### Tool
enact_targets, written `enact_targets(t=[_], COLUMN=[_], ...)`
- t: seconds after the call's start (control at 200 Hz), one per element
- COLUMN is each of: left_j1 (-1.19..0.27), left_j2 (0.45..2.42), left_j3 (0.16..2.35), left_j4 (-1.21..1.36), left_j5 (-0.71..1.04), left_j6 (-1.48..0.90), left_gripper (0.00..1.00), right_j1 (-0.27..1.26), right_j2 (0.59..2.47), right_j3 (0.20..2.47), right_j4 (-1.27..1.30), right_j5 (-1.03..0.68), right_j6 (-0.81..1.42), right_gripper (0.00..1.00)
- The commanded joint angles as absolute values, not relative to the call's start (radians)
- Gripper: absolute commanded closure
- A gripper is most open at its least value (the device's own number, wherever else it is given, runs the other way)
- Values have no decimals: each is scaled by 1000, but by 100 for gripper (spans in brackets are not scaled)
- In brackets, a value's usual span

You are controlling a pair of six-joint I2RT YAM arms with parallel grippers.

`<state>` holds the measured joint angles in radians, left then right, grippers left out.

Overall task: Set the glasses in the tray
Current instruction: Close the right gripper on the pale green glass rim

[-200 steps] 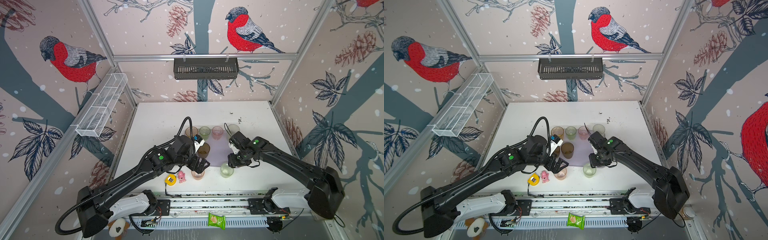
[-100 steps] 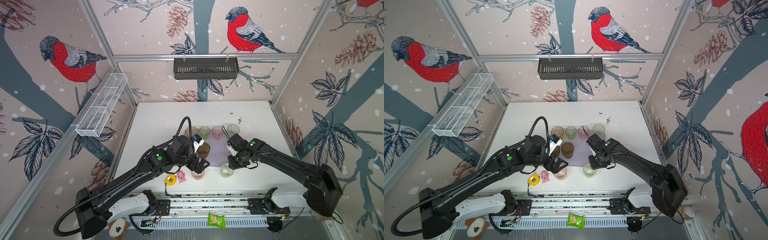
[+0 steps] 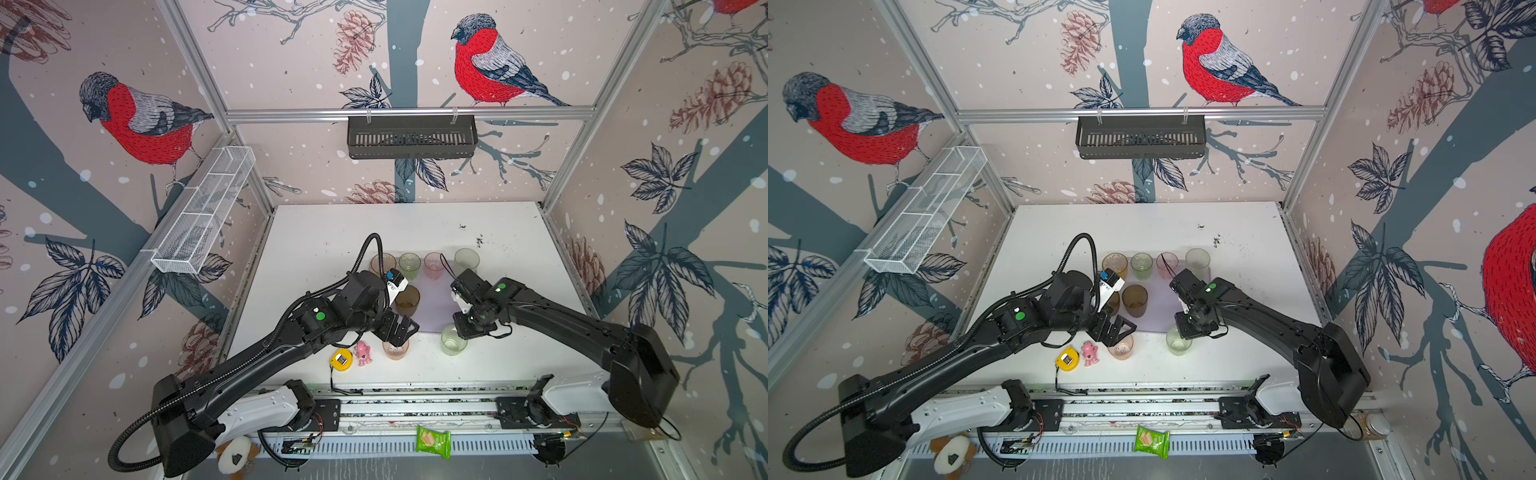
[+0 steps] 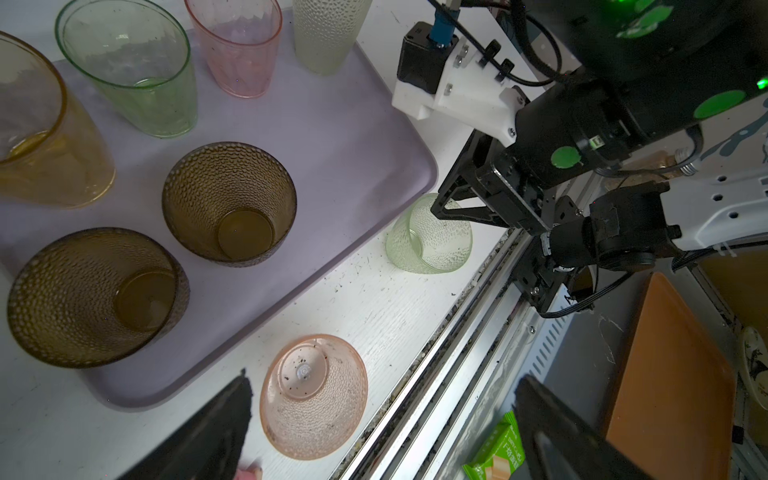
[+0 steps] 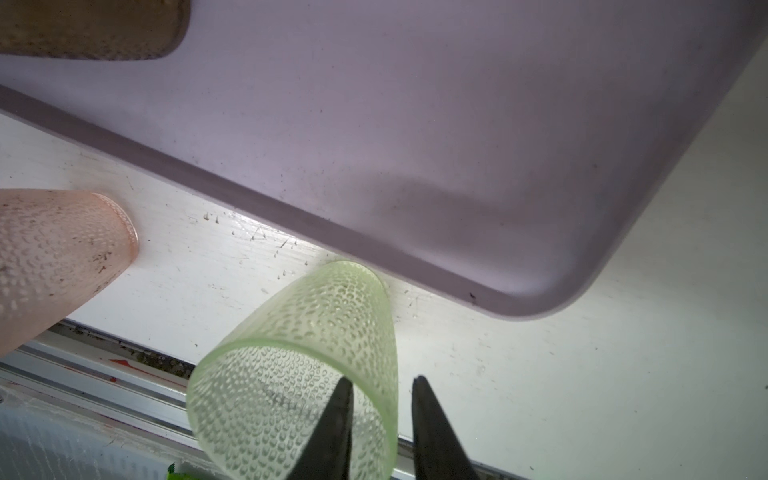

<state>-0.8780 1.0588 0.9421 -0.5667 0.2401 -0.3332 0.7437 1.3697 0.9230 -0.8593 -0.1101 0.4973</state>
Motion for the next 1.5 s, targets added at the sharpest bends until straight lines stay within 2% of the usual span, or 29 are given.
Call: enact_targets(t=[0.0,0.4,1.496], left_j1=[-881,-881,-880], left_j2=[1058,1060,1065], left_j3=[941,931,920], left_j4=[-545,-534,-508], left_j5=[244,244,255], left_j6=[-321,-323,-318], left_gripper=[2,2,2], right_j1=[745,749,752], right_j2=[1376,1385,1385], right_j3=[923,925,937], right_j4=[-865,-867,-874], right_j5=[-95,-90,-84], right_j6=[489,486,485], right_gripper=[74,83,91])
